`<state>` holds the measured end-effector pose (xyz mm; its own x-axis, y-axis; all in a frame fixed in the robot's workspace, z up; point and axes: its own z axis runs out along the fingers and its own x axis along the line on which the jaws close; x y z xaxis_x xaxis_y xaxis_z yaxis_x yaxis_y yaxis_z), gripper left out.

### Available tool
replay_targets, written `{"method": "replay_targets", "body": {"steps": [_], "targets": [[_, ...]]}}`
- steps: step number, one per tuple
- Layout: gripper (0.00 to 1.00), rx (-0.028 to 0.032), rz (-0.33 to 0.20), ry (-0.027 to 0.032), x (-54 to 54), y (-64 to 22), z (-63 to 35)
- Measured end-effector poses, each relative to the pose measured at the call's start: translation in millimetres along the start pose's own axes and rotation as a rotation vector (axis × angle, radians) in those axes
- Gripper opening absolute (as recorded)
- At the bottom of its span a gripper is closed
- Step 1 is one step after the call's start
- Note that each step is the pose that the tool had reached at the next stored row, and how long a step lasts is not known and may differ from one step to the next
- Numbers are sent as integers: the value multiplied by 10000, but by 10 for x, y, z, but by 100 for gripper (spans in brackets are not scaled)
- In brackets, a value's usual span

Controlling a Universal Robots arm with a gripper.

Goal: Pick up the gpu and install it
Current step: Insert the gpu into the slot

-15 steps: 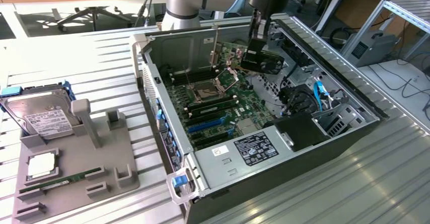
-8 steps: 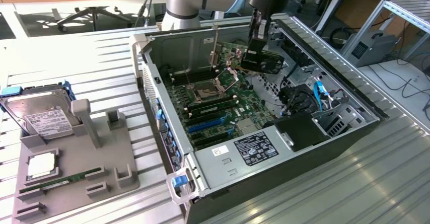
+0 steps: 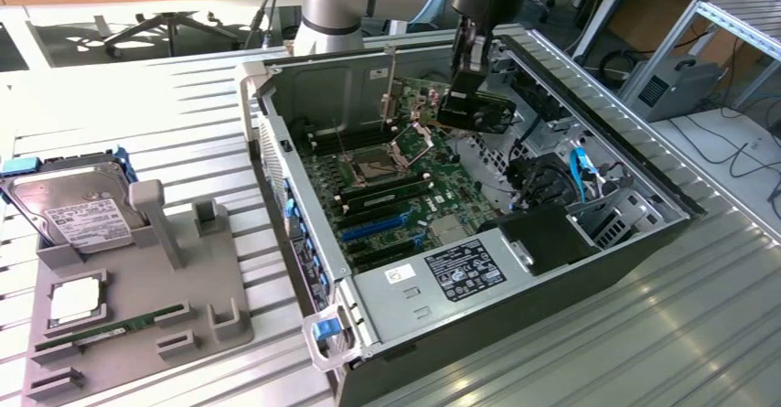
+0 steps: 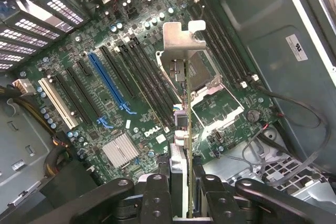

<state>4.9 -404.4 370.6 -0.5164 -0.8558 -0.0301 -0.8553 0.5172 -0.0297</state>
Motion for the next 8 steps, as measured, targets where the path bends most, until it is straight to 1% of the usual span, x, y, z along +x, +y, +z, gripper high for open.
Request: {"method": "replay_targets", "body": {"steps": [8], "targets": [[27, -7, -223, -6, 0, 0, 0]]}}
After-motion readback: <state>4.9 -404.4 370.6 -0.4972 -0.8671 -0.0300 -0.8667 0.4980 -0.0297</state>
